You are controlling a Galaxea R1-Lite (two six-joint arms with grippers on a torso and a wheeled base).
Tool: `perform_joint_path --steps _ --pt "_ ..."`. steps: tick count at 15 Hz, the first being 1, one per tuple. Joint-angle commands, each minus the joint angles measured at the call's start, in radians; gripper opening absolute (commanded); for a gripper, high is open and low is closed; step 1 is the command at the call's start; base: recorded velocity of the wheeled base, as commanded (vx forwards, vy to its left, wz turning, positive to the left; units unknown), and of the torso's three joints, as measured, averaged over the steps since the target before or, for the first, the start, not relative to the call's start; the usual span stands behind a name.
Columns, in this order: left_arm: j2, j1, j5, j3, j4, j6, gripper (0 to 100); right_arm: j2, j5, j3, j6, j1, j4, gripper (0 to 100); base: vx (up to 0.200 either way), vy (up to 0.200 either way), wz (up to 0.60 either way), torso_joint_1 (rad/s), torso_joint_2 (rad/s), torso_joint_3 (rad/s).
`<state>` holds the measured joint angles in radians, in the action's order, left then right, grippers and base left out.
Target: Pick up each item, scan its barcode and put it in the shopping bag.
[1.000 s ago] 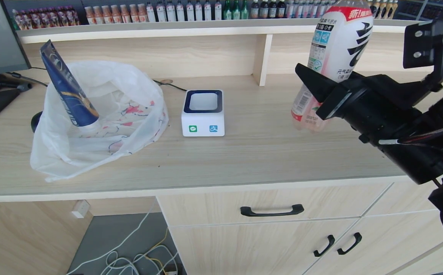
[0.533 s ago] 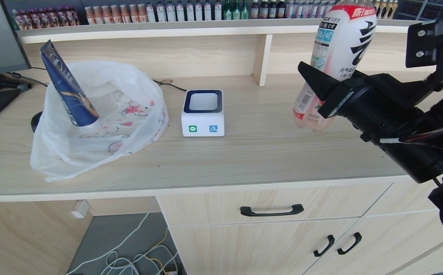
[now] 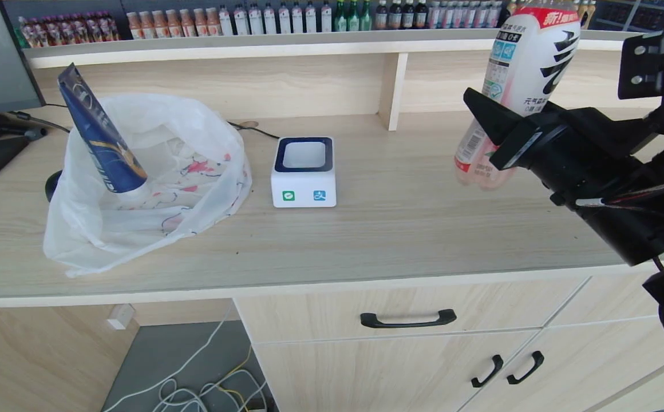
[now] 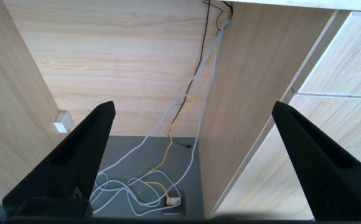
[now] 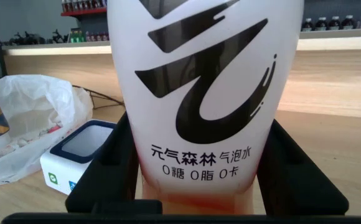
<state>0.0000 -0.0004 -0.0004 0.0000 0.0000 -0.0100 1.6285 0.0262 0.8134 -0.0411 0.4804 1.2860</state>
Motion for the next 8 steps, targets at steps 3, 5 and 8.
perform_joint_path --steps 3,5,8 --pt "0.000 0.000 0.000 0.000 0.000 -0.002 100 -0.001 0.000 -0.002 0.000 -0.008 -0.004 0 0.000 0.200 0.00 0.010 0.01 0.001" --pt "0.000 0.000 0.000 0.000 0.002 -0.002 100 -0.002 0.000 0.000 0.000 -0.008 -0.004 0 0.000 0.200 0.00 -0.005 0.00 0.007" --pt "0.002 0.000 0.002 0.000 0.002 -0.002 100 0.005 0.000 0.004 0.000 -0.009 -0.002 0 0.000 0.200 0.00 0.002 0.00 0.001"
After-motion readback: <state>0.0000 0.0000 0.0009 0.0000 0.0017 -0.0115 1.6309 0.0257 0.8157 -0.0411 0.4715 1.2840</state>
